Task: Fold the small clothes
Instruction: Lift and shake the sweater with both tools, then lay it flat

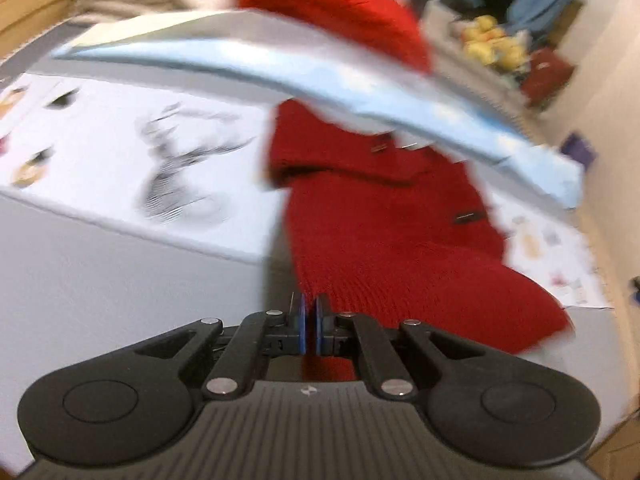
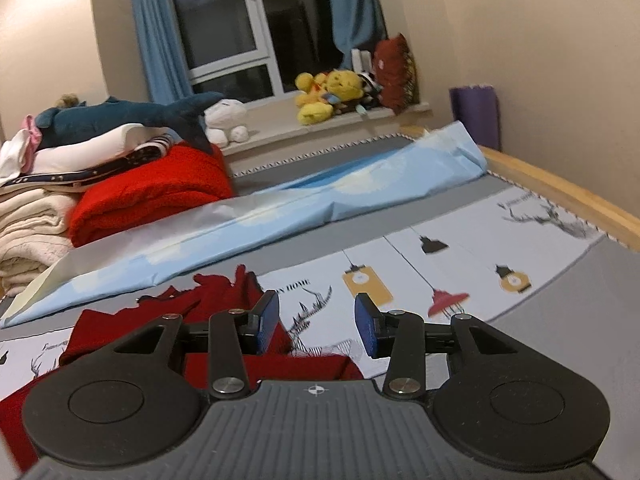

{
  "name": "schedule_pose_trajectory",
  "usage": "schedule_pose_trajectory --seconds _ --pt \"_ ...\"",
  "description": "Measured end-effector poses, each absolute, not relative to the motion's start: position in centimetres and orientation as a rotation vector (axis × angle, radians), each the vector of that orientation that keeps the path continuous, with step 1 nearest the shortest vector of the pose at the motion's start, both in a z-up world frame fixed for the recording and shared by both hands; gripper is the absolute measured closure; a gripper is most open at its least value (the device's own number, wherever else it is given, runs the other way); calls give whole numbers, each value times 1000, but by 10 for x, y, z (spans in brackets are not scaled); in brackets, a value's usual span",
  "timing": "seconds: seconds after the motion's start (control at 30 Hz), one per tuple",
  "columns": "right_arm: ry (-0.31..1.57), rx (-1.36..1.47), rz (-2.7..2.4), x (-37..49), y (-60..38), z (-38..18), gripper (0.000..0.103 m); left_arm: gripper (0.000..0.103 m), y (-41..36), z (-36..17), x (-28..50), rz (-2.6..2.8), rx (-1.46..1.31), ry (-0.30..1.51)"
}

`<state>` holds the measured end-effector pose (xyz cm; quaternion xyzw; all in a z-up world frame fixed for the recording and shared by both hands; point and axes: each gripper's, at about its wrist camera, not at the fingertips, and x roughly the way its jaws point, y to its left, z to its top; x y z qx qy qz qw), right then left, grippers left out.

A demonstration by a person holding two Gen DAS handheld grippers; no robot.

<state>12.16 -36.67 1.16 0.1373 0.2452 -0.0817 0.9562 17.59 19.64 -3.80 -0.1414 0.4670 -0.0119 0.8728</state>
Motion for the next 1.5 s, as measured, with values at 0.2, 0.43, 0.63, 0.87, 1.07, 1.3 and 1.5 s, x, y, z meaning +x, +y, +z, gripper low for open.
schedule_pose_trajectory --seconds 0.2,0.43,0.63,0.87,1.07,1.3,1.5 --pt "575 298 -182 136 -368 -9 59 96 224 -64 179 80 -342 1063" --pt "877 254 -131 173 -343 -85 56 61 216 -111 180 56 -291 1237" --pt "1120 162 -103 191 -317 -153 49 60 228 -150 176 37 -337 1313" --pt "1116 23 -12 189 -293 -170 77 86 214 -157 180 -1 -280 1347" --pt "1027 134 27 167 -312 -129 89 99 204 -91 159 -123 -220 1170" --pt "655 416 126 75 -367 0 98 99 246 -28 95 -183 -314 1021" --pt "1032 247 6 86 -365 -69 89 95 228 -60 105 -90 -59 1204"
